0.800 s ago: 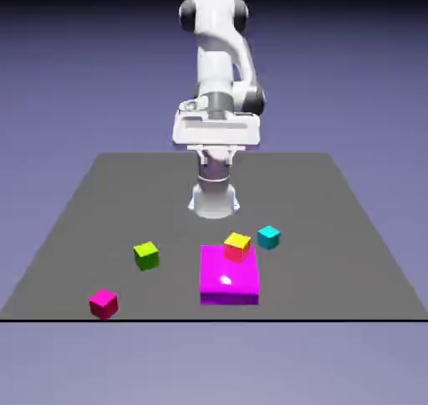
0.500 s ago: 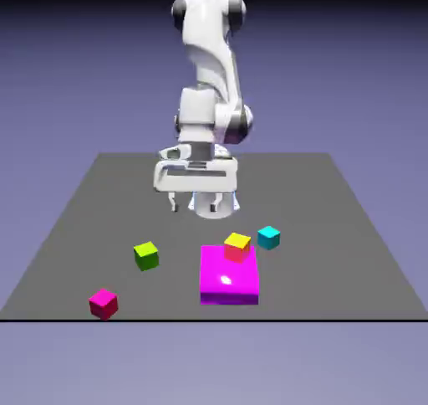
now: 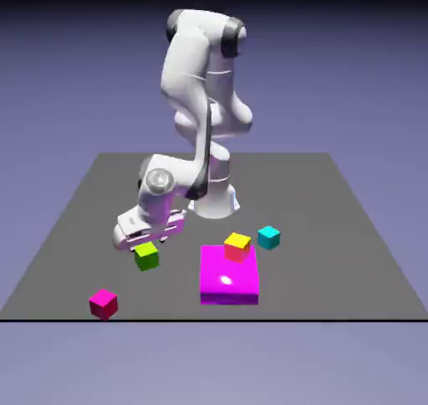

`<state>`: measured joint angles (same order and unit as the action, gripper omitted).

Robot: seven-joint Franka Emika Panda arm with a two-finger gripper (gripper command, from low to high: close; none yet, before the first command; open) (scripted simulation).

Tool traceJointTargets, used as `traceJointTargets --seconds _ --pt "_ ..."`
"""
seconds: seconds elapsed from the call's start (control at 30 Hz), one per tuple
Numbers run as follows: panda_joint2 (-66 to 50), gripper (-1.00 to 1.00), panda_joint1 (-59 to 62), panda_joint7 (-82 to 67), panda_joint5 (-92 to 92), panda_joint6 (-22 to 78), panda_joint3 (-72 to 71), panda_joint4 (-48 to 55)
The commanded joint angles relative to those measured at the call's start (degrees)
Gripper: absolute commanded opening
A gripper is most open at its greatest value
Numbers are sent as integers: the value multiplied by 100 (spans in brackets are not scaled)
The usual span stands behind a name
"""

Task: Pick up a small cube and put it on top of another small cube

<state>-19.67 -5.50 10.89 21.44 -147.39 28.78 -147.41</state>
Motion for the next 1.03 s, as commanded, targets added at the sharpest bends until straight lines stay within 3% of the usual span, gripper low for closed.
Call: traceJointTargets --seconds 0.0,0.03,0.07,0.3,0.67,0.73,0.9,0.93,1.0 --pt "-208 0 71 -10 -28 -220 -38 -11" --pt "-258 0 88 -12 -34 -274 -47 -14" --pt "-258 -100 88 -12 -34 -274 -47 -14" --pt "986 -100 -394 -51 165 987 48 33" --pt "3270 -100 -2280 -1863 1151 2237 -2146 -264" --pt "3281 -100 -2290 -1872 1156 2243 -2157 -265" --pt "2430 -100 -2047 -1419 1805 1134 -1908 -527" --pt "2430 100 -2046 -1419 1805 1134 -1908 -528" --pt "2621 100 -2101 -1521 1659 1382 -1964 -469"
